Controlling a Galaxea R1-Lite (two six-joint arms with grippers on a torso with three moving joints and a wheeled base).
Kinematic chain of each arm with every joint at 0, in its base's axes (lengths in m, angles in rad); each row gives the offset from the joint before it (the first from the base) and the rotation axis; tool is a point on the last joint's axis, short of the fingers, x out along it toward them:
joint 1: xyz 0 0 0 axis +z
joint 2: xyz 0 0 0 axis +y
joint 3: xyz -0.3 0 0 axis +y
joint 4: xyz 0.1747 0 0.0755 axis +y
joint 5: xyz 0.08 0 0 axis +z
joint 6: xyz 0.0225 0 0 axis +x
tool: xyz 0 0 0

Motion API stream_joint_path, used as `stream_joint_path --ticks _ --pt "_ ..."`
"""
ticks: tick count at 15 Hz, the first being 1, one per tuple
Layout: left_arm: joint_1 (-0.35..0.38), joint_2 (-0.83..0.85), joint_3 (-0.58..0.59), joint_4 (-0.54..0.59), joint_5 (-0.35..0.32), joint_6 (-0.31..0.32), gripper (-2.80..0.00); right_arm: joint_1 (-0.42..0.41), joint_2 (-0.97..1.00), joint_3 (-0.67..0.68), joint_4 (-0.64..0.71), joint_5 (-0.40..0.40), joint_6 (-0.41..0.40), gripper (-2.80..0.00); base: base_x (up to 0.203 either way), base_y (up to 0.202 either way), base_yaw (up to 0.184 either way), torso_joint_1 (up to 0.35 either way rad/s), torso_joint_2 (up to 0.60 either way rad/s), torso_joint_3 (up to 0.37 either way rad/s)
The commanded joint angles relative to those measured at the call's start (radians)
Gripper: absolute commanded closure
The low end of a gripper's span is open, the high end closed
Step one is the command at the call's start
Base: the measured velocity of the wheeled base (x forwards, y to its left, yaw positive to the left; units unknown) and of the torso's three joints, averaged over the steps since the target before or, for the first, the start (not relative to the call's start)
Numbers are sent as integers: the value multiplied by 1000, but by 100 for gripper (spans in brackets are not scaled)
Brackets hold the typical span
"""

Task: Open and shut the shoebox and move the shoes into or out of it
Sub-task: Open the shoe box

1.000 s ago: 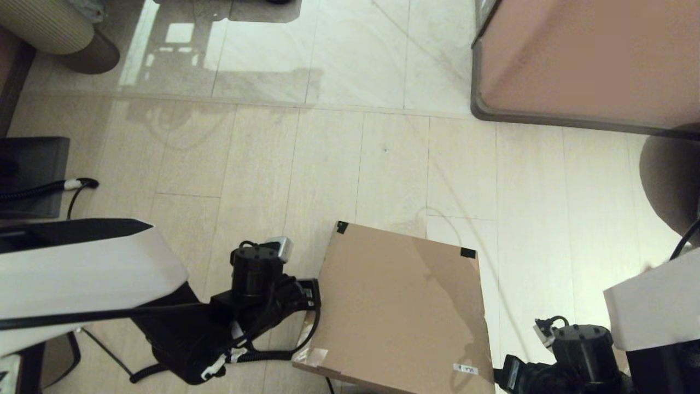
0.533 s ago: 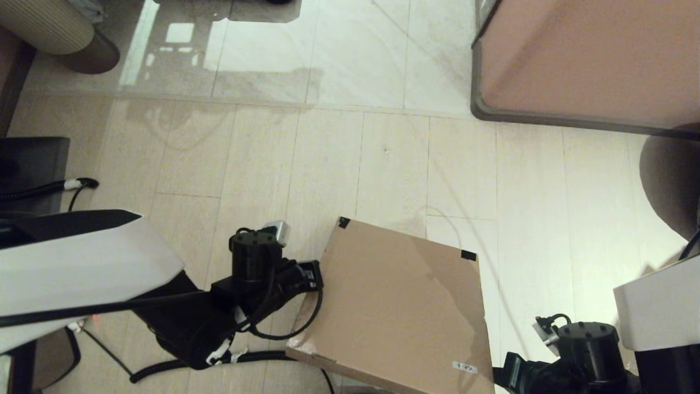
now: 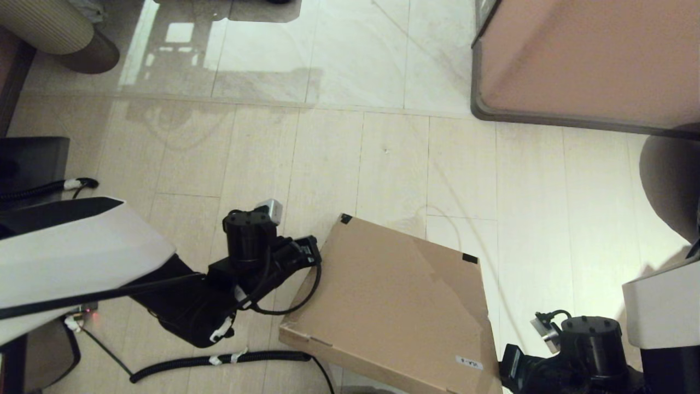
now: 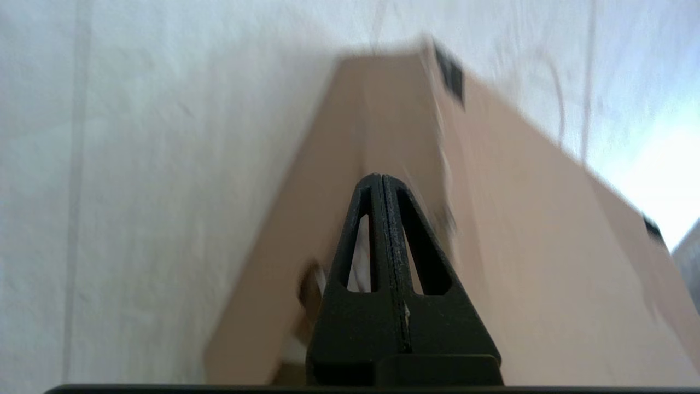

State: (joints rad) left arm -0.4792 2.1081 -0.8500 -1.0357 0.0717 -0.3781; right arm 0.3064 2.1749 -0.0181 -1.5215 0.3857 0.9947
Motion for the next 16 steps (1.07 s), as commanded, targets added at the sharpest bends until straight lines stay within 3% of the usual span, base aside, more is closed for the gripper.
stream_joint_path --ticks 1,8,12,16 --pt "18 -3 -24 -7 8 -2 0 0 -5 -1 -9 1 9 0 0 0 0 0 0 0" --pt "144 -23 -35 -12 11 -3 0 0 -73 -16 -9 4 55 0 0 0 0 0 0 0" --pt "174 -36 -26 -12 11 -4 0 0 -141 -34 -9 4 61 0 0 0 0 0 0 0" --pt "174 -39 -26 -13 11 -4 0 -5 -243 -53 -9 1 165 0 0 0 0 0 0 0"
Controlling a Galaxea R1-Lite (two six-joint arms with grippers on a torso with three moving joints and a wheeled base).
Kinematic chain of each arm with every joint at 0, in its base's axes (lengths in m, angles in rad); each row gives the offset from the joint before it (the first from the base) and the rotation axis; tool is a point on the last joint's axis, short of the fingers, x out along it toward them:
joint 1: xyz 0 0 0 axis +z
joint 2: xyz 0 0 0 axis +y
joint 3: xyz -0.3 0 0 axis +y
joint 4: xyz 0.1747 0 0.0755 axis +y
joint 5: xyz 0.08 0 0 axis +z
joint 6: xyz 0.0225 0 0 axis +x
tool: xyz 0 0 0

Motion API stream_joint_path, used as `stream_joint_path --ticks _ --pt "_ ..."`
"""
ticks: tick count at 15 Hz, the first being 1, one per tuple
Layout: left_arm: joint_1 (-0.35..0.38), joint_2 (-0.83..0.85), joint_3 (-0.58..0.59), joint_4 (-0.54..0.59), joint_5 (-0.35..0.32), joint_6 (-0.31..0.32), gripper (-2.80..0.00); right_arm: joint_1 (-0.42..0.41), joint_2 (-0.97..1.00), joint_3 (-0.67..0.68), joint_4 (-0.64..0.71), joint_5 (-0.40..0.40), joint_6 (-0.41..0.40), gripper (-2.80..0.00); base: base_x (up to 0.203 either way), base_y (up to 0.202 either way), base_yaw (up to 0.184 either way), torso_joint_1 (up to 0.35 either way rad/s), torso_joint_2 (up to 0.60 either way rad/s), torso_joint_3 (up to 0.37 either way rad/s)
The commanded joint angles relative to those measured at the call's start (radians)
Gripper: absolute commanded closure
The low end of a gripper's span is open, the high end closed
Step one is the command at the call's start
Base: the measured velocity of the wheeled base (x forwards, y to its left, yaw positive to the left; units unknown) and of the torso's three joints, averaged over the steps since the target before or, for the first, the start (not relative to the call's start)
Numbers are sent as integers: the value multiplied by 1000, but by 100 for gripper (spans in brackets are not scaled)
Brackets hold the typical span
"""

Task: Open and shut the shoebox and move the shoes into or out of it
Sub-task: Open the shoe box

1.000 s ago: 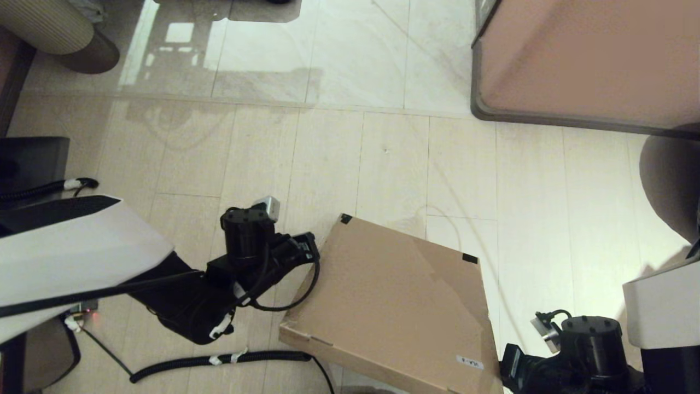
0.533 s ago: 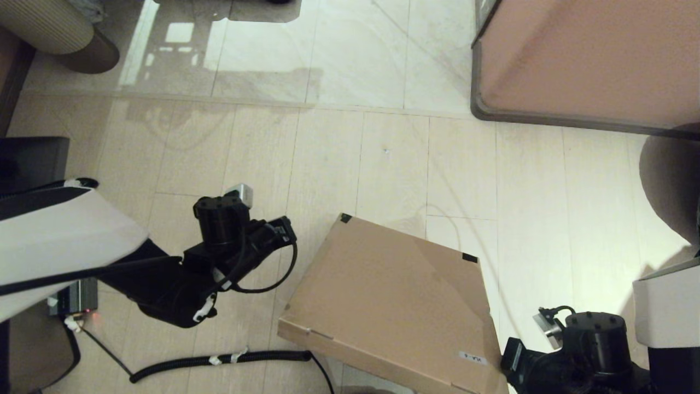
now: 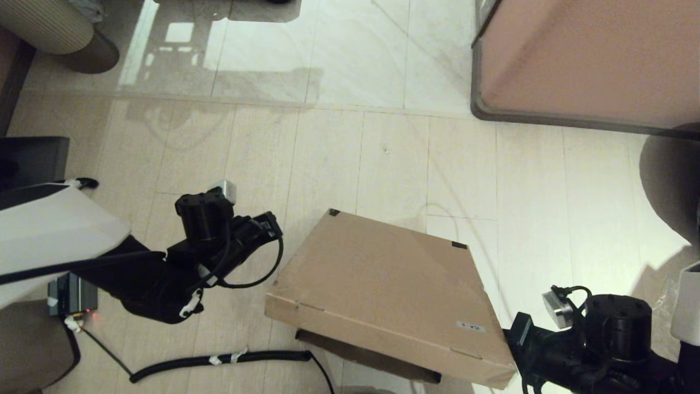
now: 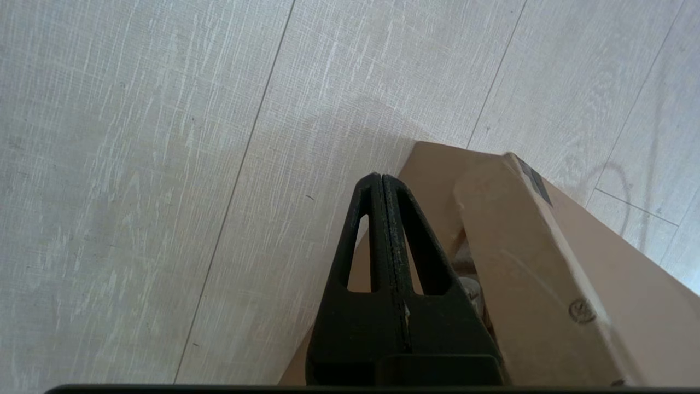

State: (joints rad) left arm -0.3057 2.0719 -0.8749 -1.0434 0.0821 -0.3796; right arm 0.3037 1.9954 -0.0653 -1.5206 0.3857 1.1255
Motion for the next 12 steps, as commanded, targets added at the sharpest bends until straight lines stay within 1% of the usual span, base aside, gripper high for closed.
stream_joint_path --ticks 1,2,5,8,10,12 --pt "0 -5 1 -6 1 -2 0 -3 -94 -7 -9 0 73 0 0 0 0 0 0 0" --pt "0 -7 2 -6 1 -2 0 -2 -120 -12 -9 -1 105 0 0 0 0 0 0 0" --pt "4 -15 7 -6 1 -2 0 -3 -154 -66 -9 -4 151 0 0 0 0 0 0 0" --pt "52 -29 8 -5 1 -2 0 -3 -155 -132 -9 -7 166 0 0 0 0 0 0 0" --pt "72 -44 31 -4 -1 -1 0 -8 -150 -211 -1 -13 172 0 0 0 0 0 0 0" --pt "73 -47 46 -5 -1 -1 0 -28 -148 -333 75 -33 172 0 0 0 0 0 0 0"
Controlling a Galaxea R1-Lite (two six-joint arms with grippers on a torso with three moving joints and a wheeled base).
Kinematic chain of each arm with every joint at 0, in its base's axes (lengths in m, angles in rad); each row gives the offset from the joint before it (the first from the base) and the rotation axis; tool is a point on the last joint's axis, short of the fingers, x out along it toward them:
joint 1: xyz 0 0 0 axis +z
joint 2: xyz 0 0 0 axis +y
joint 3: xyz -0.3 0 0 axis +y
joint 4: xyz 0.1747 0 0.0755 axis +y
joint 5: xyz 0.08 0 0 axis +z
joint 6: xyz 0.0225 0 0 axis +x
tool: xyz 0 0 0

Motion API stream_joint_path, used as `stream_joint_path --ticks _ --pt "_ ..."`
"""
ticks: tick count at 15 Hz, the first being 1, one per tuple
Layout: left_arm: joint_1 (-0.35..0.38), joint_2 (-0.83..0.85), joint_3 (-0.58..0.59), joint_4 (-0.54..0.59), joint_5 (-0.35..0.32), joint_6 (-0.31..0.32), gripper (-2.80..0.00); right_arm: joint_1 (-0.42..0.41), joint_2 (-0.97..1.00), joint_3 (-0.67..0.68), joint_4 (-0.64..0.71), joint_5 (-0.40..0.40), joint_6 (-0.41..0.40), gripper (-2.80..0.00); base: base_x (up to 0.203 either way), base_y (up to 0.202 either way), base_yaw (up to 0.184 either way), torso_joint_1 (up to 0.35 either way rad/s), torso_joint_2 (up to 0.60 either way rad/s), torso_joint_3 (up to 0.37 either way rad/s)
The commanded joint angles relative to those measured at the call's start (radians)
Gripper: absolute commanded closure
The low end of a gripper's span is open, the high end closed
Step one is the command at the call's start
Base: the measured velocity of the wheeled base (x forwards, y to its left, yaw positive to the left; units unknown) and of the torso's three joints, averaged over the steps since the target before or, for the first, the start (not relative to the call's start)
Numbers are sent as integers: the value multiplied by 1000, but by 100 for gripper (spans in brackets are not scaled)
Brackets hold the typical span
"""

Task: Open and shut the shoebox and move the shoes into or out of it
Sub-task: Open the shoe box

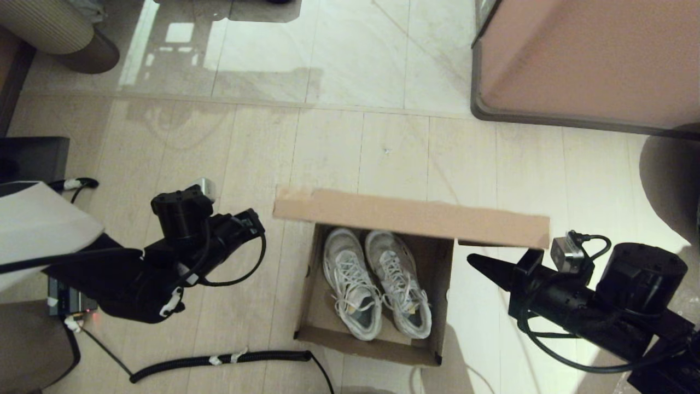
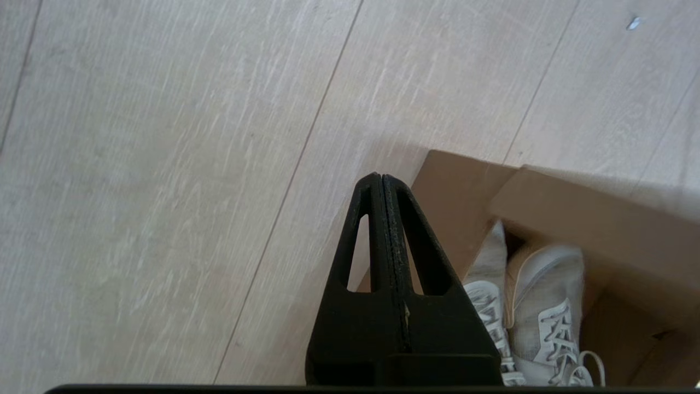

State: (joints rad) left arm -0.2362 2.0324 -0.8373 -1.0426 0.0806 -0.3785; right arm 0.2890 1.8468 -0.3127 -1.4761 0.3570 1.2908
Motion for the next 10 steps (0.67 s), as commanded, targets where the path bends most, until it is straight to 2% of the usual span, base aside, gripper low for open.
stream_joint_path --ticks 1,4,5,7,8,10 --pt "3 -8 11 -7 1 -3 0 -29 2 -160 89 -10 5 0 0 0 0 0 0 0" --pt "3 -6 12 -7 1 -2 0 -91 23 -387 297 -19 -8 0 0 0 0 0 0 0" --pt "3 -7 16 -7 1 -2 0 -104 31 -431 397 -20 -55 0 0 0 0 0 0 0" --pt "5 -12 38 -7 2 -3 0 -87 34 -445 547 -25 -277 0 0 0 0 0 0 0" --pt "9 -25 55 -7 2 -3 0 -42 29 -448 624 -59 -373 0 0 0 0 0 0 0" --pt "24 -49 98 -8 2 -3 0 54 13 -456 781 -151 -503 0 0 0 0 0 0 0"
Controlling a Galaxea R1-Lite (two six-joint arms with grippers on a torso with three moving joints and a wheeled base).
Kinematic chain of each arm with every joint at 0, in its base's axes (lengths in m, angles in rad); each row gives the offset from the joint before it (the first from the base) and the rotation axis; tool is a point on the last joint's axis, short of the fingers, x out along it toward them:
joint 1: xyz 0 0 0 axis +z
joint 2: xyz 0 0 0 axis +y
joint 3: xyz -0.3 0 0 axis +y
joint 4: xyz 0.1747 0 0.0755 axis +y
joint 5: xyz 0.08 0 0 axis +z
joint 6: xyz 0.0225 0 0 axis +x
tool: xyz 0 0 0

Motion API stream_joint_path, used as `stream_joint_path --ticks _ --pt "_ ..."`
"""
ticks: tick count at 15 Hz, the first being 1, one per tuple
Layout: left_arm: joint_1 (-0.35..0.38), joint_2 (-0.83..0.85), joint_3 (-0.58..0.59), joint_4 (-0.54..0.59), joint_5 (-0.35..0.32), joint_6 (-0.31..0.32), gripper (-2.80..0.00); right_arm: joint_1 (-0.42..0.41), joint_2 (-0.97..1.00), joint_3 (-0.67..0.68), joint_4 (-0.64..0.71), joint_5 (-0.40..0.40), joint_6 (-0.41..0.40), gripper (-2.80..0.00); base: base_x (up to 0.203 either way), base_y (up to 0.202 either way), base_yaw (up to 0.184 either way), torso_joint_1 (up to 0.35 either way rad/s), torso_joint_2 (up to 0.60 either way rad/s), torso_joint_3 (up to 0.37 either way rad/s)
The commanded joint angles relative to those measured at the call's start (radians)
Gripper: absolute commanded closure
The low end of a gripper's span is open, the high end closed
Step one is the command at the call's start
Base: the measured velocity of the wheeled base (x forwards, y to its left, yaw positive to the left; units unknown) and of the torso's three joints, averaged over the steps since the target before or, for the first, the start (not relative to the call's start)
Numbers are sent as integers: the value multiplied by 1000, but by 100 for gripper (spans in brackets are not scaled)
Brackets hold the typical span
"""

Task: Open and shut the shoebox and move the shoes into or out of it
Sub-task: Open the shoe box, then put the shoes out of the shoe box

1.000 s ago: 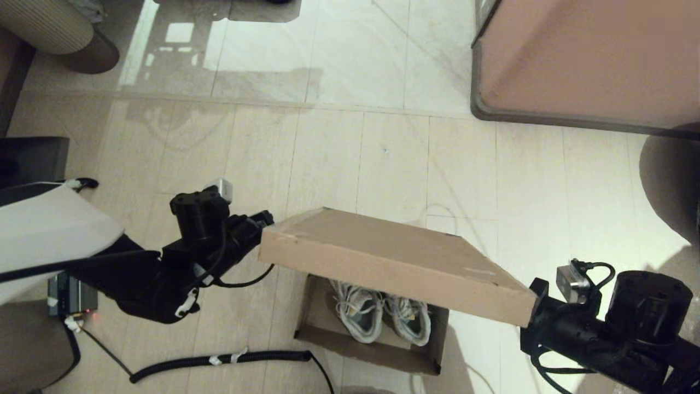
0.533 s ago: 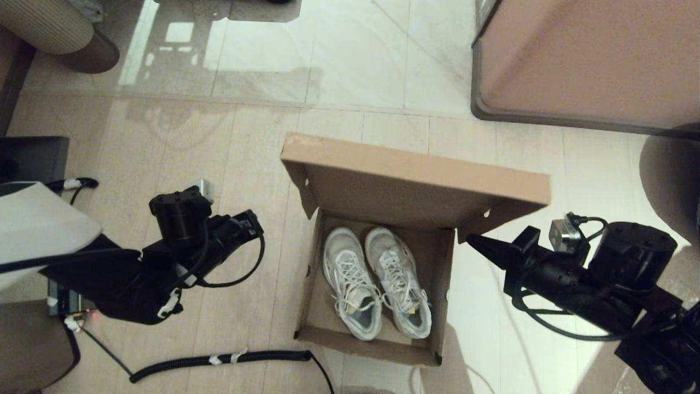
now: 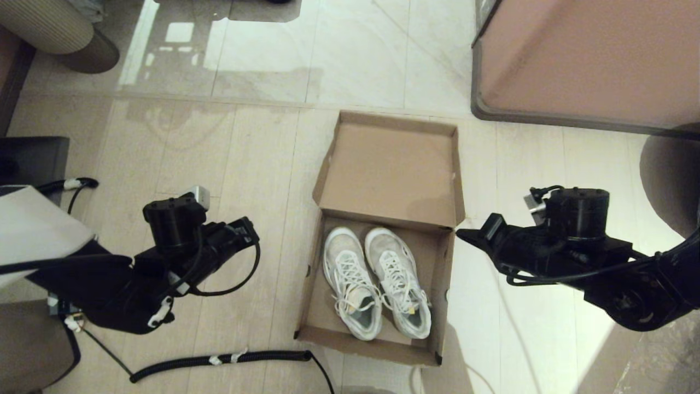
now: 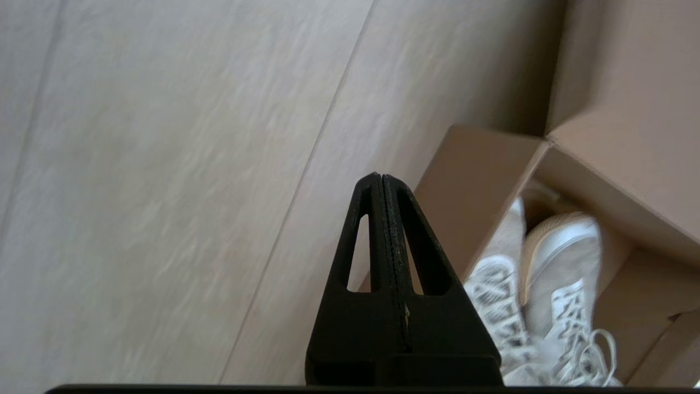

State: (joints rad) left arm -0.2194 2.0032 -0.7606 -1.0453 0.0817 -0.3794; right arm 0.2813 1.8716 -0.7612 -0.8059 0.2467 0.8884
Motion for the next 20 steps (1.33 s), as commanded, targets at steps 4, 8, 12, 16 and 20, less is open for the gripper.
stream_joint_path --ticks 4,8,12,16,20 --pt "53 -68 130 -28 1 -3 0 185 15 -61 467 -185 -406 0 0 0 0 0 0 0" --pt "136 -150 210 -55 -1 2 0 300 159 -159 490 -420 -533 0 0 0 0 0 0 0" --pt "217 -265 304 -55 -7 0 0 384 244 -266 490 -493 -524 -280 0 0 0 0 0 0" --pt "249 -336 393 -56 -10 -3 0 457 270 -307 524 -602 -532 -280 0 0 0 0 0 0" --pt "249 -351 405 -58 -8 3 0 471 294 -317 560 -632 -524 -280 0 0 0 0 0 0"
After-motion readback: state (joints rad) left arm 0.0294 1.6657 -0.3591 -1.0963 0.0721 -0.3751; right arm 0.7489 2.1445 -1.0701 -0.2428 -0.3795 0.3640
